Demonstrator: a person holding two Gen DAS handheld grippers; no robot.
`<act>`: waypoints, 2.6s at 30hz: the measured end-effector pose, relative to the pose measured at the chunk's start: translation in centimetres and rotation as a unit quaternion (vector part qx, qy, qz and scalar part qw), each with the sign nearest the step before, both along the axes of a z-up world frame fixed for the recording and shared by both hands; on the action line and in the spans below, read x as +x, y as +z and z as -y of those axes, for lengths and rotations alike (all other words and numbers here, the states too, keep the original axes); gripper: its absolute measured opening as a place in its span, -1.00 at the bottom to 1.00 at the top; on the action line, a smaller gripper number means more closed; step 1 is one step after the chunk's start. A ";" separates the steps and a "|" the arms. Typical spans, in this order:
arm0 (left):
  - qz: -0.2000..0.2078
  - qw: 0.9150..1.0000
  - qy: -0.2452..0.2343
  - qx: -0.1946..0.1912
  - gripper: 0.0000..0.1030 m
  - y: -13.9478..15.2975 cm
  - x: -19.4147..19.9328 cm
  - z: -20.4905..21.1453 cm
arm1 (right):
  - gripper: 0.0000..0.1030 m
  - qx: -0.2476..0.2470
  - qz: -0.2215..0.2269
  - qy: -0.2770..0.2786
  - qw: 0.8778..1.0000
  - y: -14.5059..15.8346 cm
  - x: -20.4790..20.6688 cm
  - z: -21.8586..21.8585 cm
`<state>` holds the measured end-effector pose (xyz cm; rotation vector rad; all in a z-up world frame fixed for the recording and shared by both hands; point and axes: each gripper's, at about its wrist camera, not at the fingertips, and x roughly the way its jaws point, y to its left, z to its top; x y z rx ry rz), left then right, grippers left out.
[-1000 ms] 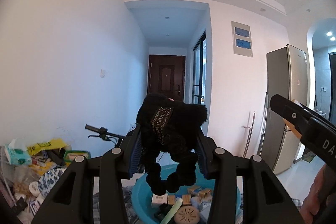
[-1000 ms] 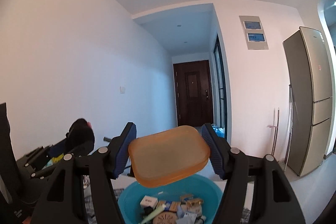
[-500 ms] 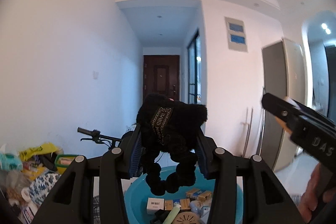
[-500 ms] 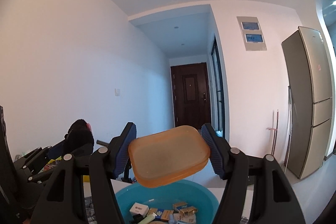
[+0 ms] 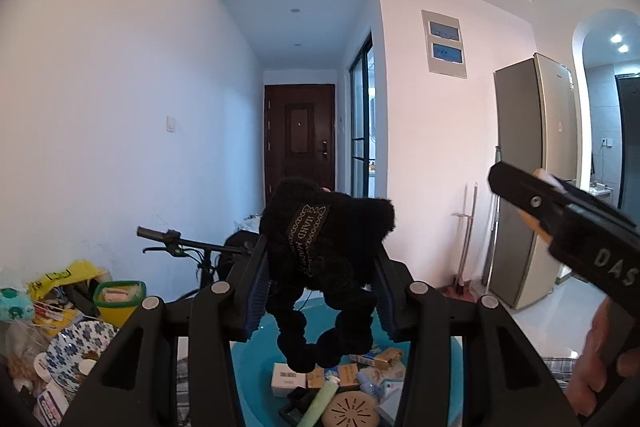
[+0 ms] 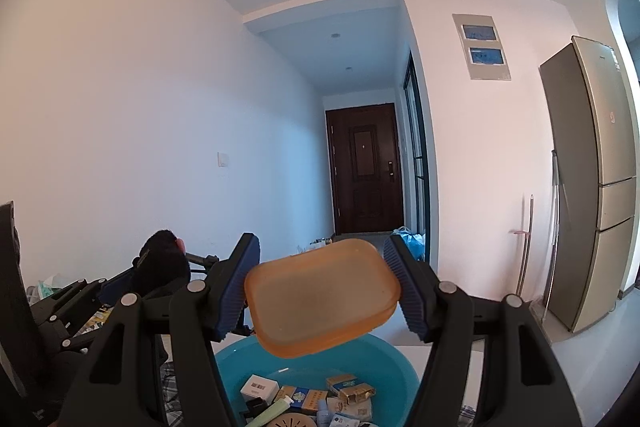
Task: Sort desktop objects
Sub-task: 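Lower the black glove and orange soap box into the basin with both grippers, then open both grippers to release the glove and soap box into the basin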
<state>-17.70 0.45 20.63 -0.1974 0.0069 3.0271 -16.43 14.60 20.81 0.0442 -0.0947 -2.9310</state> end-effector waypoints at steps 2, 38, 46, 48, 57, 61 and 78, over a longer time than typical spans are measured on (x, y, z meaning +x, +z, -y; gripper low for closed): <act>0.002 1.000 0.007 -0.006 -0.08 -0.3 -0.5 -0.1 | 0.23 0.004 0.008 0.002 1.000 -0.2 -0.8 0.0; 0.327 0.945 0.010 0.014 -0.08 -15.8 -19.5 1.3 | 0.23 0.076 0.305 -0.006 0.949 -15.0 -18.4 0.4; 0.349 0.937 0.011 0.018 -0.08 -17.1 -20.3 1.8 | 0.23 0.066 0.336 0.011 0.939 -16.7 -19.2 0.0; 0.350 0.936 0.010 0.018 -0.08 -17.1 -20.3 1.9 | 0.23 0.069 0.339 0.011 0.938 -16.9 -19.2 0.0; 0.364 0.931 0.010 0.017 -0.01 -17.4 -20.6 1.9 | 0.23 0.068 0.340 0.017 0.938 -16.6 -19.3 0.1; 0.366 0.930 0.014 0.020 0.34 -17.6 -20.7 1.9 | 0.23 0.065 0.341 0.017 0.938 -16.5 -19.4 -0.1; 0.323 0.943 0.063 0.054 0.57 -14.8 -19.3 4.7 | 0.35 0.075 0.359 0.013 0.930 -17.2 -19.9 -0.1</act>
